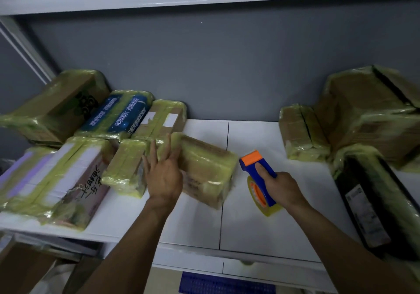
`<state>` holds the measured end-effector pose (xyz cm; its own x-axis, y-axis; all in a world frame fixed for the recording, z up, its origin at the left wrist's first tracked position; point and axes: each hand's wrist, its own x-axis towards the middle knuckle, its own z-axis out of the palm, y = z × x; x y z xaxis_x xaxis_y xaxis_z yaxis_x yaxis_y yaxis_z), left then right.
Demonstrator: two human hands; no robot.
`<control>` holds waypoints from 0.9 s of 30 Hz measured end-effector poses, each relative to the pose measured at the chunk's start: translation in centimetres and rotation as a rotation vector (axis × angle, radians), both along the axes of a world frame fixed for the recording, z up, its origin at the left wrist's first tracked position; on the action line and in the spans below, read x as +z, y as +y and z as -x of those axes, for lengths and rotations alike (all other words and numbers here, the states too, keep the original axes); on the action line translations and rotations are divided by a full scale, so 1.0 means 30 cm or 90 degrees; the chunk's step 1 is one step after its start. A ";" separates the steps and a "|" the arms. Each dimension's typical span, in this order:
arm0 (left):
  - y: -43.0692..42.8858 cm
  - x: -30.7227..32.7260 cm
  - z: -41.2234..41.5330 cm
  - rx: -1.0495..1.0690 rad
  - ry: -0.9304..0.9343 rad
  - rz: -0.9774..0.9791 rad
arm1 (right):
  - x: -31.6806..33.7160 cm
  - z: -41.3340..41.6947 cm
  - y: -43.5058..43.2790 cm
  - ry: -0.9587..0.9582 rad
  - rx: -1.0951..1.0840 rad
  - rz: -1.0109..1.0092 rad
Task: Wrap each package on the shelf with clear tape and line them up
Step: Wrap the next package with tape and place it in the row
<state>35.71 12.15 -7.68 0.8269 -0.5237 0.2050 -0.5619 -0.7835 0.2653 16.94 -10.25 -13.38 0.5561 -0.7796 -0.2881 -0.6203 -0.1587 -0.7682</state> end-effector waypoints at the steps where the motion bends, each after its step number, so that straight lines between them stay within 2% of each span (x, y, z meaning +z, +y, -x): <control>1: -0.004 0.018 0.005 -0.020 -0.013 0.007 | 0.001 -0.005 0.000 -0.003 -0.004 -0.008; 4: -0.043 0.027 0.081 -0.111 -0.020 0.066 | -0.003 -0.016 -0.007 -0.007 -0.011 -0.029; 9: -0.079 -0.056 0.181 -0.122 0.071 0.051 | -0.021 -0.021 -0.012 -0.012 -0.020 -0.018; 13: -0.093 -0.064 0.145 -0.159 0.095 0.106 | -0.018 -0.017 -0.007 -0.020 -0.024 -0.028; 16: -0.114 -0.063 0.145 -0.162 0.112 0.237 | -0.003 0.001 0.005 -0.027 -0.028 -0.040; 19: -0.104 -0.091 0.133 -0.225 -0.011 0.381 | -0.010 0.022 0.009 -0.039 -0.031 -0.052; 22: -0.047 -0.118 0.132 -0.311 -0.046 0.368 | 0.004 0.030 0.013 -0.049 -0.030 -0.069; 25: -0.023 -0.150 0.117 -0.334 0.030 0.305 | 0.010 0.031 0.013 -0.053 -0.031 -0.085; 27: -0.040 -0.155 0.092 -0.325 0.058 0.310 | 0.017 0.027 0.004 -0.058 -0.040 -0.084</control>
